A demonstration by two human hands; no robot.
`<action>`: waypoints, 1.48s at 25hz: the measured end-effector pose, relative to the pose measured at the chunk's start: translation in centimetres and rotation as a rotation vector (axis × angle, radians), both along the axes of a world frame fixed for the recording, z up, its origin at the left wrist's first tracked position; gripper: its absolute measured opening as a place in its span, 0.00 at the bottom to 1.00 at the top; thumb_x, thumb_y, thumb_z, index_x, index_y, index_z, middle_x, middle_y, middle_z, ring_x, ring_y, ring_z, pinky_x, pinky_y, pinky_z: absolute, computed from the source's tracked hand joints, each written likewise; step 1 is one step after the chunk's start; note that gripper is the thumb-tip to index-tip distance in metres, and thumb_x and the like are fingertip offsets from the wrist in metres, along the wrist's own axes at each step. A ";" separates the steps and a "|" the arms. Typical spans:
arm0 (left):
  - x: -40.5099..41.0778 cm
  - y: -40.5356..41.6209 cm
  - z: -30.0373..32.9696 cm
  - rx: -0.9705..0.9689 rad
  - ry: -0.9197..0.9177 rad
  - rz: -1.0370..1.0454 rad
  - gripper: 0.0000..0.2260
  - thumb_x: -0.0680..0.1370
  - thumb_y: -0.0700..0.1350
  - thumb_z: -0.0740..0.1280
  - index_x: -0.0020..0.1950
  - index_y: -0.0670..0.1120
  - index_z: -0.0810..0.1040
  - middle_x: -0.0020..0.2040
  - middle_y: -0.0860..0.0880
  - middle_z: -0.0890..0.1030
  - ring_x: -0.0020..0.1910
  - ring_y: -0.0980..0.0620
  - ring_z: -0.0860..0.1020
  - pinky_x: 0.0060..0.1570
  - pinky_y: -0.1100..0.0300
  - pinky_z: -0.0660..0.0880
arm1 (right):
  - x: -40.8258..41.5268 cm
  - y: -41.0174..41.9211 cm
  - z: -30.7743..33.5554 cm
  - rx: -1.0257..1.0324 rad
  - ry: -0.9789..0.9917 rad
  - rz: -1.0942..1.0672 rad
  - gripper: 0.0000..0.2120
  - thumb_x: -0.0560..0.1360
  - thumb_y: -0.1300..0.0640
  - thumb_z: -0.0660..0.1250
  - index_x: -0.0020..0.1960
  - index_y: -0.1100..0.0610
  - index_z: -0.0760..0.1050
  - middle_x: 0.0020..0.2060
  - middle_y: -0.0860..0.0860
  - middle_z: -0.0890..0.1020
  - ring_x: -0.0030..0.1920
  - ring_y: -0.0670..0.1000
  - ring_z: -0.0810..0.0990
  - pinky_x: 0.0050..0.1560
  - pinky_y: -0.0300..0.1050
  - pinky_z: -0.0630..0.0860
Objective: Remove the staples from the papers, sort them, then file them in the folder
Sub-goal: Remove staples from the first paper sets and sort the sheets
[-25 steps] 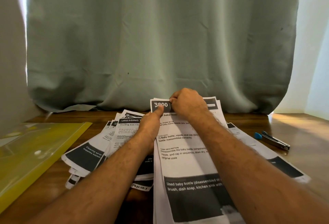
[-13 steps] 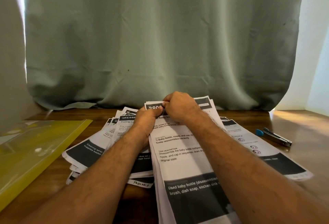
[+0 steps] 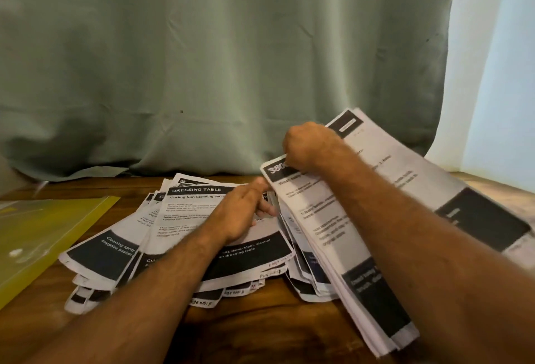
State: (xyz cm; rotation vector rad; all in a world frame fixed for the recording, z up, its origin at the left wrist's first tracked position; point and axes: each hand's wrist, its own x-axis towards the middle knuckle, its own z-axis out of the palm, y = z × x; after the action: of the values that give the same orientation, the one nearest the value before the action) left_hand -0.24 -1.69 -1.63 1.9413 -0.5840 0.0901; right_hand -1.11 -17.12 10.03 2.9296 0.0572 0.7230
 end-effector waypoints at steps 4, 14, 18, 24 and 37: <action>0.2 0.1 -0.3 0.575 -0.148 -0.045 0.18 0.78 0.64 0.64 0.65 0.62 0.78 0.68 0.55 0.77 0.65 0.55 0.73 0.68 0.46 0.70 | -0.2 -5.4 -2.0 0.351 -0.046 0.030 0.10 0.74 0.62 0.61 0.45 0.55 0.81 0.44 0.58 0.85 0.46 0.61 0.83 0.50 0.50 0.80; -1.1 -0.1 0.6 0.561 -0.253 0.041 0.09 0.79 0.54 0.68 0.58 0.59 0.82 0.62 0.60 0.80 0.60 0.63 0.74 0.66 0.57 0.71 | -1.8 -9.3 -7.3 0.714 0.168 0.105 0.08 0.75 0.65 0.69 0.41 0.53 0.79 0.40 0.51 0.83 0.38 0.52 0.83 0.38 0.44 0.82; -2.3 -0.2 2.1 0.510 -0.330 0.190 0.10 0.81 0.50 0.66 0.61 0.56 0.82 0.63 0.56 0.81 0.60 0.60 0.75 0.63 0.58 0.69 | -2.3 -8.5 -7.7 0.619 0.237 0.099 0.07 0.76 0.63 0.68 0.43 0.52 0.78 0.43 0.51 0.81 0.41 0.50 0.80 0.45 0.45 0.81; -0.6 -5.8 3.3 0.637 -0.066 0.188 0.15 0.83 0.44 0.63 0.69 0.48 0.77 0.69 0.48 0.77 0.64 0.51 0.76 0.64 0.55 0.70 | -2.2 -8.8 -7.9 0.623 0.379 0.043 0.09 0.72 0.65 0.73 0.41 0.52 0.79 0.41 0.51 0.82 0.37 0.49 0.80 0.45 0.47 0.82; 2.1 -9.3 -0.8 0.620 -0.094 0.312 0.12 0.84 0.48 0.57 0.62 0.46 0.76 0.59 0.45 0.80 0.58 0.45 0.77 0.62 0.47 0.75 | -1.9 -9.2 -8.1 0.648 0.388 0.053 0.08 0.71 0.65 0.74 0.39 0.55 0.79 0.39 0.53 0.84 0.36 0.49 0.83 0.43 0.47 0.84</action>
State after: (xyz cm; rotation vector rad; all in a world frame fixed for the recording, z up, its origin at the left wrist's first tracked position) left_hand 1.89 -10.94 -2.44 2.6359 -0.3879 0.2182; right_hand -2.97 -26.32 1.90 3.6600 -0.0811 0.1752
